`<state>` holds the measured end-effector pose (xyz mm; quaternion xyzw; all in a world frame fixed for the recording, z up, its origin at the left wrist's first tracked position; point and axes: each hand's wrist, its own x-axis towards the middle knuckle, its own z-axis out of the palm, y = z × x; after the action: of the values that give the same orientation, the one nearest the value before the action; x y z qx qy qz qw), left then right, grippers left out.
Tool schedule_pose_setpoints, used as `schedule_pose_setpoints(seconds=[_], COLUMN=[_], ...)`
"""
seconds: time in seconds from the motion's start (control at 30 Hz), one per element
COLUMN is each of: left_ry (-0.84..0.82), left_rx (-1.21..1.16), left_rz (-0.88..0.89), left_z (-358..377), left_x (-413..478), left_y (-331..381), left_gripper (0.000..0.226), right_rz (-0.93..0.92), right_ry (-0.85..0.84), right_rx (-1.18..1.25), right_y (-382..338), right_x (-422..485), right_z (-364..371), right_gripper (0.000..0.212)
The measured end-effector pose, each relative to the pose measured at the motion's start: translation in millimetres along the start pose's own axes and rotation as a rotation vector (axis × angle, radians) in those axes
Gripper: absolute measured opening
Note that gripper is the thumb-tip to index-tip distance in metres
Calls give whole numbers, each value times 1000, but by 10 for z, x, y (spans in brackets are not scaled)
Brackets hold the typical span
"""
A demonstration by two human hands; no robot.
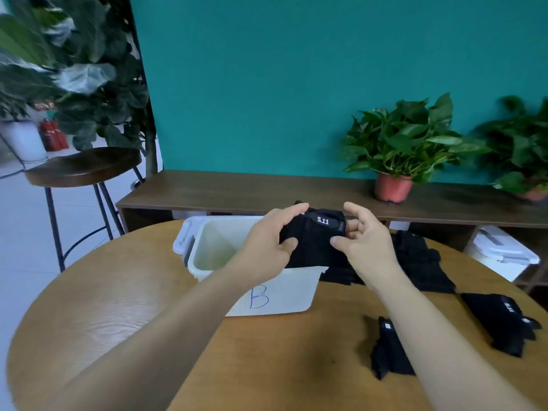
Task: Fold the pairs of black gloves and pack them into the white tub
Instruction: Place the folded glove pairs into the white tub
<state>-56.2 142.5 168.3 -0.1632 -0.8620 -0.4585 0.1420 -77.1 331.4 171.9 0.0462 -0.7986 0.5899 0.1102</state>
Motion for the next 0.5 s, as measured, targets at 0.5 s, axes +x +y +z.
schedule_pose_setpoints(seconds=[0.5], left_ry=[-28], left_rx=[-79], left_rz=[-326], left_z=[42], left_x=[884], left_y=[-1221], left_gripper=[62], right_rz=[-32], right_ry=[-213], right_rx=[-241], right_y=[576], right_x=[1286], right_z=[736], right_gripper=[70])
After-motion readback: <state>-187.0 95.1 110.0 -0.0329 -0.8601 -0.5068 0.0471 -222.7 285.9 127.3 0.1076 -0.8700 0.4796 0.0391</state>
